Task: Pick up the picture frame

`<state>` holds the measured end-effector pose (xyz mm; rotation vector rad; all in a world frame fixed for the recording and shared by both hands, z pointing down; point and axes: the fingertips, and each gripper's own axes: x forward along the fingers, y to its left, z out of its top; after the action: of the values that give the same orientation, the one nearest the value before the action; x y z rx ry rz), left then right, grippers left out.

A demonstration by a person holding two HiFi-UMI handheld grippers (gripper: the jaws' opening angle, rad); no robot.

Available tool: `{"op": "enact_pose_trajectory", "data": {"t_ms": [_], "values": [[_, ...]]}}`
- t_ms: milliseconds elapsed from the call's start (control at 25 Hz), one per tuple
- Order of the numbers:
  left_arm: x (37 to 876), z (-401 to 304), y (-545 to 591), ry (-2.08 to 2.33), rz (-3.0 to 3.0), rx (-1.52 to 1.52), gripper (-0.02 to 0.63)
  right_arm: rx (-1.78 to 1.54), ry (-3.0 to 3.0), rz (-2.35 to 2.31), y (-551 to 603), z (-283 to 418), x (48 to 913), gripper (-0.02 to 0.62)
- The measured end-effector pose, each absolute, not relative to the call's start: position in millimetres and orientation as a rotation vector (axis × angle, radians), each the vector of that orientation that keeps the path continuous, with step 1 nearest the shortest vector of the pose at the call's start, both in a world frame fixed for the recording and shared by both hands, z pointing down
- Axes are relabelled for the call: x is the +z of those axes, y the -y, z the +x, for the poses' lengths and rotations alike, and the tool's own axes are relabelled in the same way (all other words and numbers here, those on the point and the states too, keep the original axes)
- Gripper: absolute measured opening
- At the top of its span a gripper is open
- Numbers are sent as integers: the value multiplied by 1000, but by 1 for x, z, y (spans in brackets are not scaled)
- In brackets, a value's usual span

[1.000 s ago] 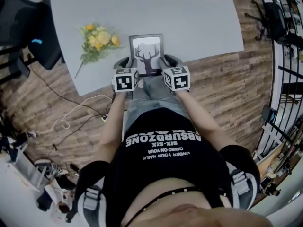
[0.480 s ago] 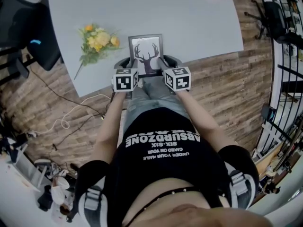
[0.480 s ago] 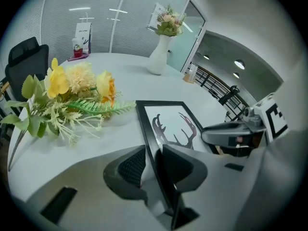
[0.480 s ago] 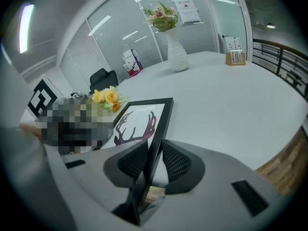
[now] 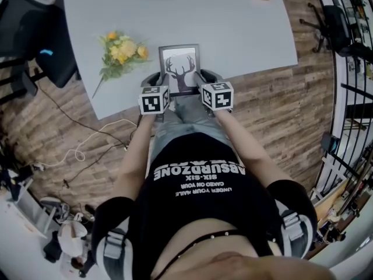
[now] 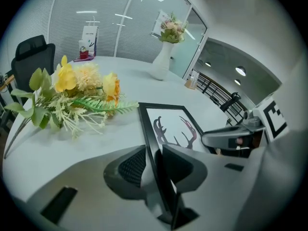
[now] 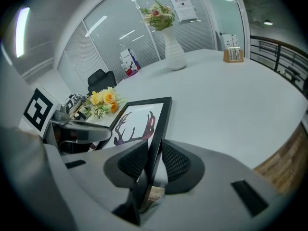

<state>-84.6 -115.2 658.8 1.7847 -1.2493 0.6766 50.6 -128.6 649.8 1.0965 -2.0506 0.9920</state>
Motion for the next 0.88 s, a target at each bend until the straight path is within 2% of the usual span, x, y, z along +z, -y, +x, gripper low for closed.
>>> {"op": "enact_pose_trajectory", "data": {"t_ms": [80,880], "values": [[659,-87,115,1261,1742,640,98,1025,2032,1111,129,49,650,101],[631,-80,126,1252,1750,699,94,1006,1991,1197,138,56,622,92]]}}
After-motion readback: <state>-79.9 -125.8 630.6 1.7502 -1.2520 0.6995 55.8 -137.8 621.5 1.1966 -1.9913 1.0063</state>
